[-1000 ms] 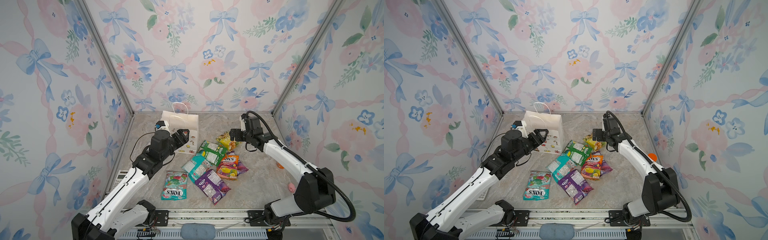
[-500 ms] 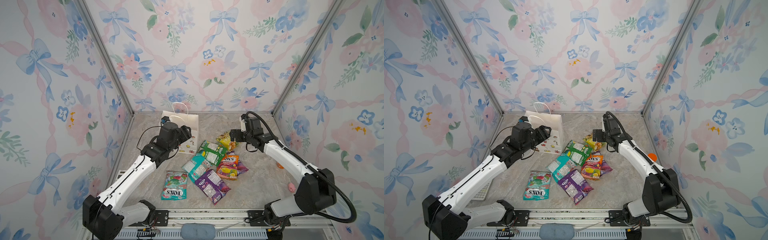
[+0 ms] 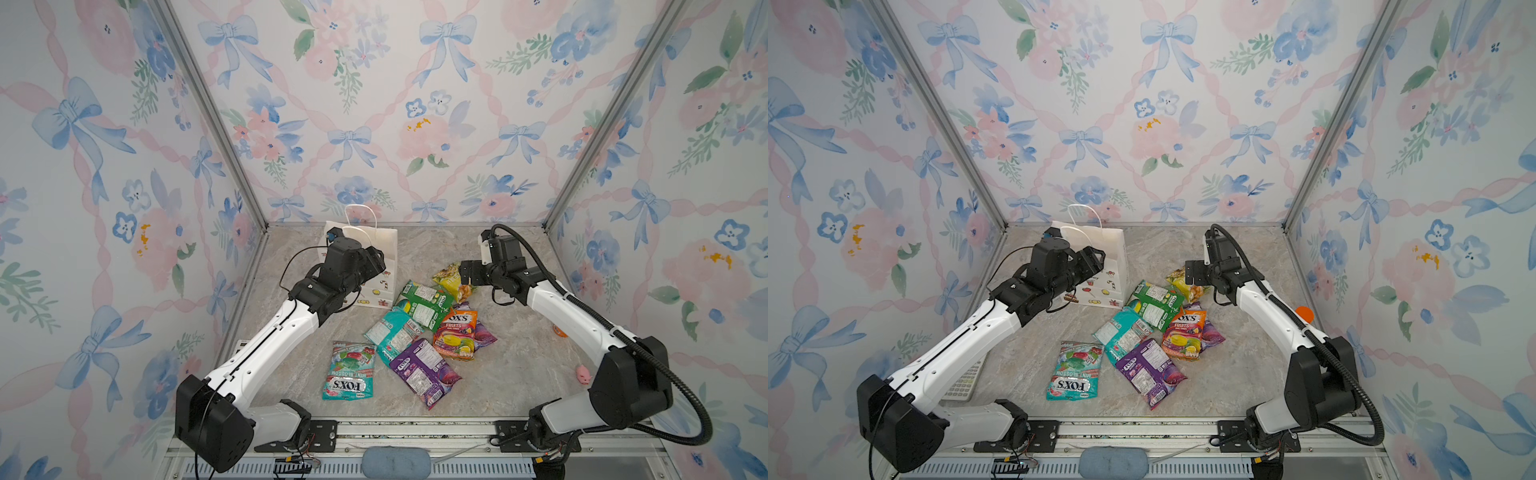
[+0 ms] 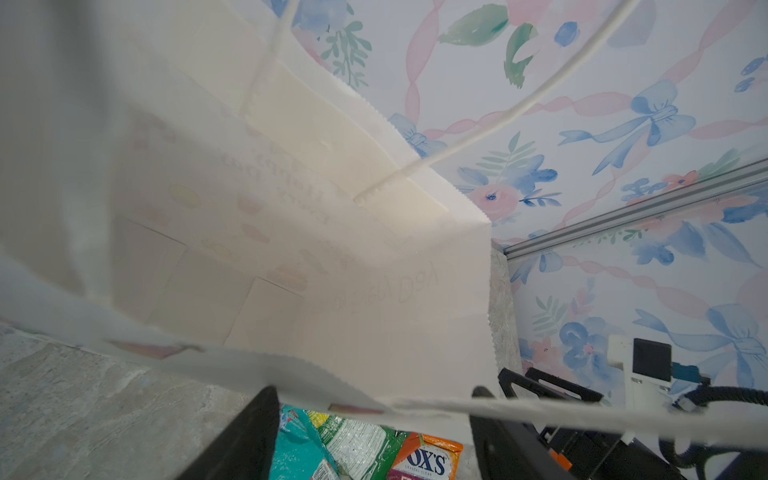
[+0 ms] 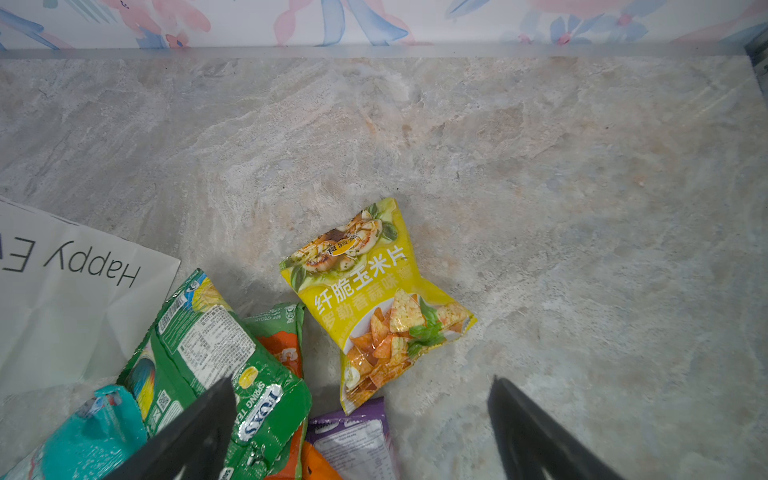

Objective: Place the snacks into the paper bag
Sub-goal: 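Reach the left gripper to the paper bag rim while the right moves over snacks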

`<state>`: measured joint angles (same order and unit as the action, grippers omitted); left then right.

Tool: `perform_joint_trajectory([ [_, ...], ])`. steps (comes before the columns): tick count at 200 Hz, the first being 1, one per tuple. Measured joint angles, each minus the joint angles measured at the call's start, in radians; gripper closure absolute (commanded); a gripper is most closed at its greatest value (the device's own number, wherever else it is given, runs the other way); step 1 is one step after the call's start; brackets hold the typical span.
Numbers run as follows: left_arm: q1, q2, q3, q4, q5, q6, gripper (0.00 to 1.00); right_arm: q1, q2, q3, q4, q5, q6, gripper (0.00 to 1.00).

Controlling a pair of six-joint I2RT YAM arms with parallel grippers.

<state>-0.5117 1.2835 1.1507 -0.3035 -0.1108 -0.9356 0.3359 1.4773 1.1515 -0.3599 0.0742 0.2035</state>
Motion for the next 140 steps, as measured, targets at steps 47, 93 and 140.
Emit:
perform_joint_trajectory([
  [47,0.019,0.049,0.037,-0.007,0.034,0.025,0.34,0.0,0.0,0.0,0.0,-0.001,-0.003,0.04],
  [93,0.042,0.045,0.041,-0.03,0.068,0.053,0.43,0.0,0.0,0.0,0.0,-0.016,-0.003,0.04],
  [140,0.08,0.006,0.041,-0.07,0.104,0.09,0.56,0.0,0.0,0.0,0.0,-0.03,-0.003,0.03],
])
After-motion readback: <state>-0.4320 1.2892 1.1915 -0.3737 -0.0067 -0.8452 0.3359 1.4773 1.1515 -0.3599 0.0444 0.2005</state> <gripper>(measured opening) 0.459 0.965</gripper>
